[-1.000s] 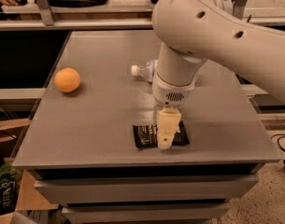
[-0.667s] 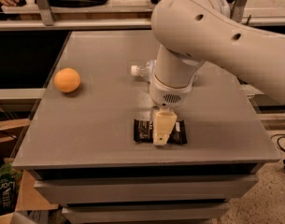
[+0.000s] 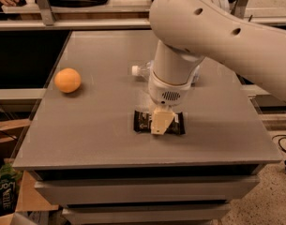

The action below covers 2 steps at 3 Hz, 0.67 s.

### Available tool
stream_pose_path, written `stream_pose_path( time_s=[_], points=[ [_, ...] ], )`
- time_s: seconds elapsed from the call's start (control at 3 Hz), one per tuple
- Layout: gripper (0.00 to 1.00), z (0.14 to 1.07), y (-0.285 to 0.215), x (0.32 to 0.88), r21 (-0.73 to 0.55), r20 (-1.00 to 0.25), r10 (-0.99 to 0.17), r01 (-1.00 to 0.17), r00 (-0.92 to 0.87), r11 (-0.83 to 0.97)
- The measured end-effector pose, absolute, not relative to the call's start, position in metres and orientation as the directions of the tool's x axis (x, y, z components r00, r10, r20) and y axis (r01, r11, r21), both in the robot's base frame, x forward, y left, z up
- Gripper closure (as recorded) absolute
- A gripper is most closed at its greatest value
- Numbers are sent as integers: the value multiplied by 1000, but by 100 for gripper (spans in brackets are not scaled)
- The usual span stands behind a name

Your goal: Move rxbar chocolate near orange

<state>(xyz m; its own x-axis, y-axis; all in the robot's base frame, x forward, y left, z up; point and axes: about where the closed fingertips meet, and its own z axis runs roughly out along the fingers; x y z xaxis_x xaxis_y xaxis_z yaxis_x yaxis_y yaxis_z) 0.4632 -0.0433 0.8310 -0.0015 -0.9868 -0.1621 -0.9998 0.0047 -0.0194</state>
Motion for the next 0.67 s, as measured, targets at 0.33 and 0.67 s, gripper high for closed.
stream_pose_path(
  time_s=[0.33, 0.67],
  points=[
    [100, 842, -51, 472, -61, -173, -984, -997, -30, 41],
    [100, 865, -61, 481, -119, -172, -984, -991, -45, 66]
  ],
)
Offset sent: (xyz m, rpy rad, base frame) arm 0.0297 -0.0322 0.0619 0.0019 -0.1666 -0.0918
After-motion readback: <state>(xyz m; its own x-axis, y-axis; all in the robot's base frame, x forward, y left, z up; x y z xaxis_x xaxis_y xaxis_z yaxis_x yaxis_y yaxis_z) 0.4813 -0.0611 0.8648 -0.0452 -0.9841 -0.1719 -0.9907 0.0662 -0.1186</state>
